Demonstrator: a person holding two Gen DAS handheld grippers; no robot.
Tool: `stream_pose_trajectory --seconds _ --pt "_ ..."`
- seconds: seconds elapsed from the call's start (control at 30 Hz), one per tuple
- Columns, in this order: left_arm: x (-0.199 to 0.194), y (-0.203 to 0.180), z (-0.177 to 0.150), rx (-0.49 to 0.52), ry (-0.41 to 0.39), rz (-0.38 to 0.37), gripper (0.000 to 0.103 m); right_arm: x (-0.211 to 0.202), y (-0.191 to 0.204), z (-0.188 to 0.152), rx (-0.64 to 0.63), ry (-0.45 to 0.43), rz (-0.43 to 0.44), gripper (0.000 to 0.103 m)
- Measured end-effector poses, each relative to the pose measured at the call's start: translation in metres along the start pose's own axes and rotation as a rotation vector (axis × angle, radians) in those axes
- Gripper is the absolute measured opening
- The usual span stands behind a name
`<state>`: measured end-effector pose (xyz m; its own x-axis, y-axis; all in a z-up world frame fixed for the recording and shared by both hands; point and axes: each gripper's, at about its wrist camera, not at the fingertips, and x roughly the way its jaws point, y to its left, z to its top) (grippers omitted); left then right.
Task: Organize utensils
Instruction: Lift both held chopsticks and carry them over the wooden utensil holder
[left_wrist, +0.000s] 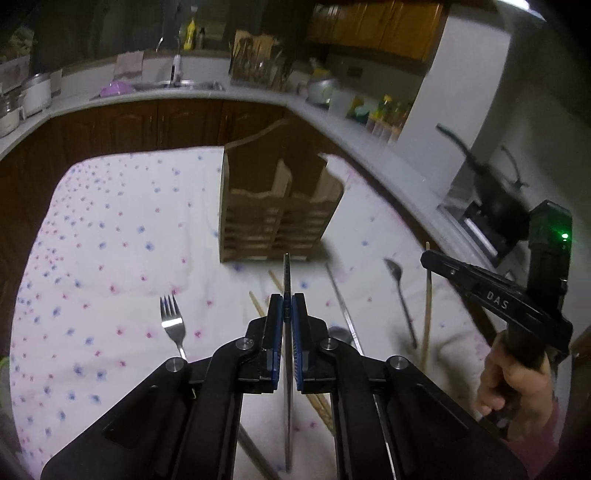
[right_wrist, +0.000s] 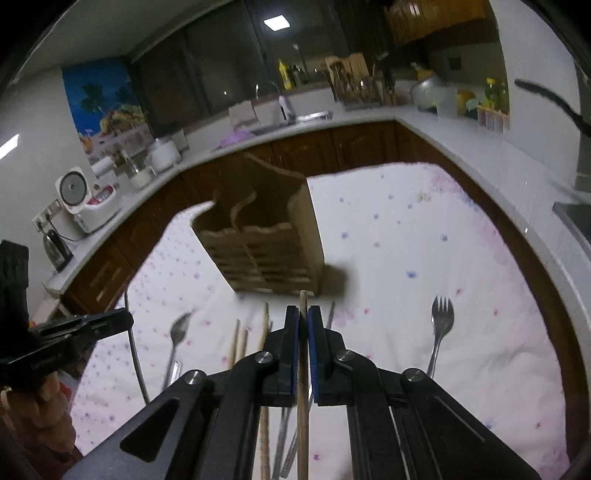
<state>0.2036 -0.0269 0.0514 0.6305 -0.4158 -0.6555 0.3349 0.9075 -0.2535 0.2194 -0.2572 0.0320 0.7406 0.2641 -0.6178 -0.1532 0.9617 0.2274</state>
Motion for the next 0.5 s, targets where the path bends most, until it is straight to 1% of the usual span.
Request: stream_pose_trajectory --seconds 0.1,0.27,0.5 --pt "-0.018 0.001 0.003 -0.01 -0.051 -0.012 0.004 -0.015 0.006 0.008 -0.009 -0.047 0.004 0.005" --pt "-0.034 0.004 0.005 -0.015 -0.114 -0.009 0.004 -0.035 0.016 0.022 -0.023 -0.119 0.009 0.005" --pt "-0.045 0.007 0.013 -0.024 -0.17 -0.012 0.004 -0.05 0.021 0.037 -0.019 -0.197 0.013 0.005"
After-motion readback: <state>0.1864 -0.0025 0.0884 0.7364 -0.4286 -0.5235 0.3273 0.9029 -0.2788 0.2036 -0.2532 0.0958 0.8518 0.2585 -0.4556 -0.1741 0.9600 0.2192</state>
